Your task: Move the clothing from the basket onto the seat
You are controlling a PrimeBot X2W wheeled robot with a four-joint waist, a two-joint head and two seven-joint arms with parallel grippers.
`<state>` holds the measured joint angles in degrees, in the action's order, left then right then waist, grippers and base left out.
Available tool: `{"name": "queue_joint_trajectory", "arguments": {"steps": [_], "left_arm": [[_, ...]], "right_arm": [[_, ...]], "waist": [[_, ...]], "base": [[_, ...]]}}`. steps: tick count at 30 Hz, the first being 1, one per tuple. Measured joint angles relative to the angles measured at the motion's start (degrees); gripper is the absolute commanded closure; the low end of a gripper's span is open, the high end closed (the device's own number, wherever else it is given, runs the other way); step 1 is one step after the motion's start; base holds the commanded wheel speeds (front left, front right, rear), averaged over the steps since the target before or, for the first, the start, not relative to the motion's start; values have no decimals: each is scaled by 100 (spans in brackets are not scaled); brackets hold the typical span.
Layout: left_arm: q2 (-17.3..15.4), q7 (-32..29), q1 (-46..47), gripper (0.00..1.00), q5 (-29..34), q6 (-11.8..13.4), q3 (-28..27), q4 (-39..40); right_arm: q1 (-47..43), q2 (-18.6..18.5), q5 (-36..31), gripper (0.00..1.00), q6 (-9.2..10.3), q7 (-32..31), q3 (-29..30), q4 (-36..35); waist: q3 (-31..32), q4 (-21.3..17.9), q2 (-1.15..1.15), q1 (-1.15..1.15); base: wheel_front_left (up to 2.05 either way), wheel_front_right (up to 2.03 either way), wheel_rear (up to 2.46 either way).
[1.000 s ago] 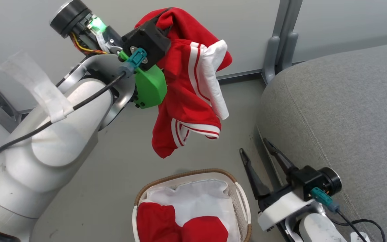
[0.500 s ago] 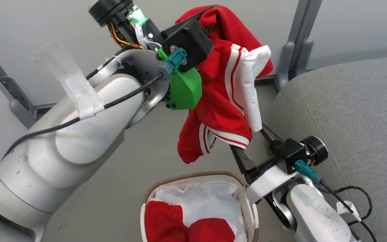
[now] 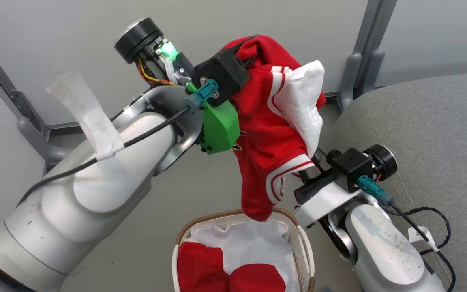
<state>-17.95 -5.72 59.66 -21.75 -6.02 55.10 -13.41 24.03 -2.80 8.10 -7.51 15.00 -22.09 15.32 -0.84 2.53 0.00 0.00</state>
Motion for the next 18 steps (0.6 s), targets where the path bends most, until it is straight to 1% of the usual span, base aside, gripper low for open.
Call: {"name": "queue_joint_trajectory", "arguments": {"steps": [2,4,5,6,7,14,18], "left_arm": [[-43,102,-189,100,-98,67,-47,-71],[-60,269,-413,58,-243,158,-119,-157],[-60,346,-509,39,-303,192,-151,-190],[-57,439,-633,14,-368,221,-186,-232],[-56,546,-762,0,-425,266,-223,-292],[7,1334,-1572,0,-755,531,-413,-748],[97,1692,-2028,0,-1033,600,-526,-1009]], "right_arm": [[-41,2,8,100,-1,0,27,-54],[-119,2,24,100,0,0,62,-122],[-143,2,27,100,-1,0,82,-143],[-170,2,29,100,0,0,114,-174],[-204,2,36,100,-1,0,147,-201],[-360,1,44,100,-1,0,356,-296],[-426,1,43,100,-1,0,489,-349]], "waist": [[1,-15,0,0],[2,-33,0,0],[0,-41,0,0],[-2,-49,0,0],[-4,-57,0,0],[-21,-105,0,0],[-40,-124,0,0]], "base": [[0,0,0],[0,0,0],[0,0,0],[0,0,0],[0,0,0],[0,0,0],[0,0,0]]}}
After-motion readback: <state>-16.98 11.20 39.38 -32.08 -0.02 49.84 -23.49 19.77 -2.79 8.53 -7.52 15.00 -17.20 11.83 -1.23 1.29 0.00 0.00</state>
